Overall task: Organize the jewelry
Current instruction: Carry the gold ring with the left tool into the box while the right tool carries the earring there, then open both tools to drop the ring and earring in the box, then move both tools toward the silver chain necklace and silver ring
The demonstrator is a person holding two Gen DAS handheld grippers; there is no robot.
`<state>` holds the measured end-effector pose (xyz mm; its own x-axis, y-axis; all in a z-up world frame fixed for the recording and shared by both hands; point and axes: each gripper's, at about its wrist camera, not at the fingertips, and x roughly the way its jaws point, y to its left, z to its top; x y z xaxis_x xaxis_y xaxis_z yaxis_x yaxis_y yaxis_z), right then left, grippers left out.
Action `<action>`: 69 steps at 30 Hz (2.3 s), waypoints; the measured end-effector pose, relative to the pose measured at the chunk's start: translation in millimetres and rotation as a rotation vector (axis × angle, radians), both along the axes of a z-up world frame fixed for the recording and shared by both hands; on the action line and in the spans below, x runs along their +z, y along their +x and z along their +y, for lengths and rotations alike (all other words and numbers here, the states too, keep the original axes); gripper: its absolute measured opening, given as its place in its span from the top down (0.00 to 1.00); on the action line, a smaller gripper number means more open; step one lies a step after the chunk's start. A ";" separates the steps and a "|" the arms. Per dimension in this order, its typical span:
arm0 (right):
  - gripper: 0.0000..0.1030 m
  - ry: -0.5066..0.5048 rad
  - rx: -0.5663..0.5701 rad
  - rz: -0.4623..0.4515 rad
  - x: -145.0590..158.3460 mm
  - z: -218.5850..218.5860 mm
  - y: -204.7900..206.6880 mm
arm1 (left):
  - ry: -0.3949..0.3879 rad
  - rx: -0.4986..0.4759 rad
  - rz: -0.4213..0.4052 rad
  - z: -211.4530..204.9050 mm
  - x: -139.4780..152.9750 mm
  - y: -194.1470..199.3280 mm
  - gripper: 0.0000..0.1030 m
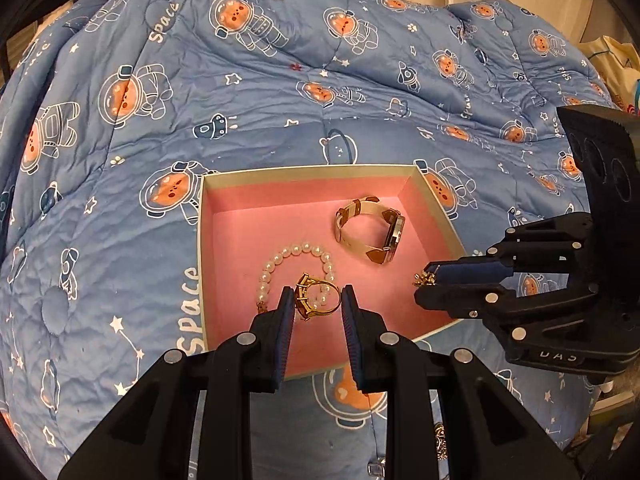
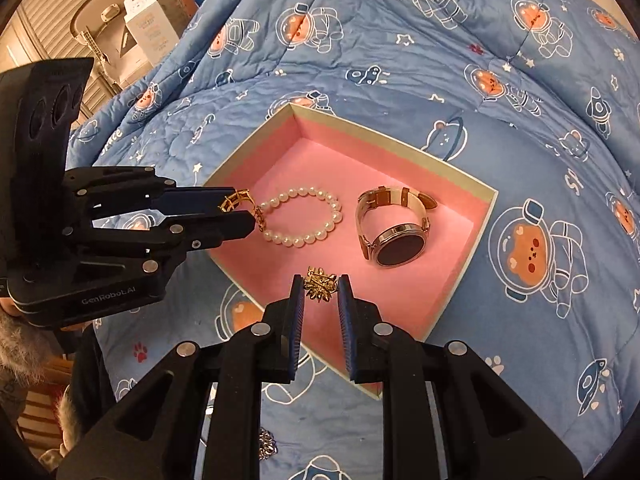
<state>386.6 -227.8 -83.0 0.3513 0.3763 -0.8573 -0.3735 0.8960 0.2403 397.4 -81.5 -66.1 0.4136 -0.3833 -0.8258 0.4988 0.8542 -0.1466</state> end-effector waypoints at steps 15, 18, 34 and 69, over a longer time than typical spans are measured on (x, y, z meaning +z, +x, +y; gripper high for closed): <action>0.83 -0.105 0.045 0.084 -33.2 19.4 25.5 | 0.073 -0.011 0.105 -16.7 -33.5 32.0 0.77; 0.83 -0.120 0.052 0.087 -35.6 20.4 27.6 | 0.091 -0.020 0.106 -22.0 -35.9 32.9 0.77; 0.82 -0.200 0.091 0.037 -40.7 22.1 29.2 | 0.101 -0.044 0.085 -24.1 -37.9 31.4 0.74; 0.33 0.054 0.025 -0.148 13.0 -6.8 -76.2 | -0.101 0.164 -0.084 65.3 0.3 -75.8 0.06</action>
<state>310.3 -234.5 -70.0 0.4622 0.4303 -0.7754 -0.4304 0.8733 0.2281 321.5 -16.3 -65.7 0.5428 -0.3844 -0.7467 0.3684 0.9080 -0.1996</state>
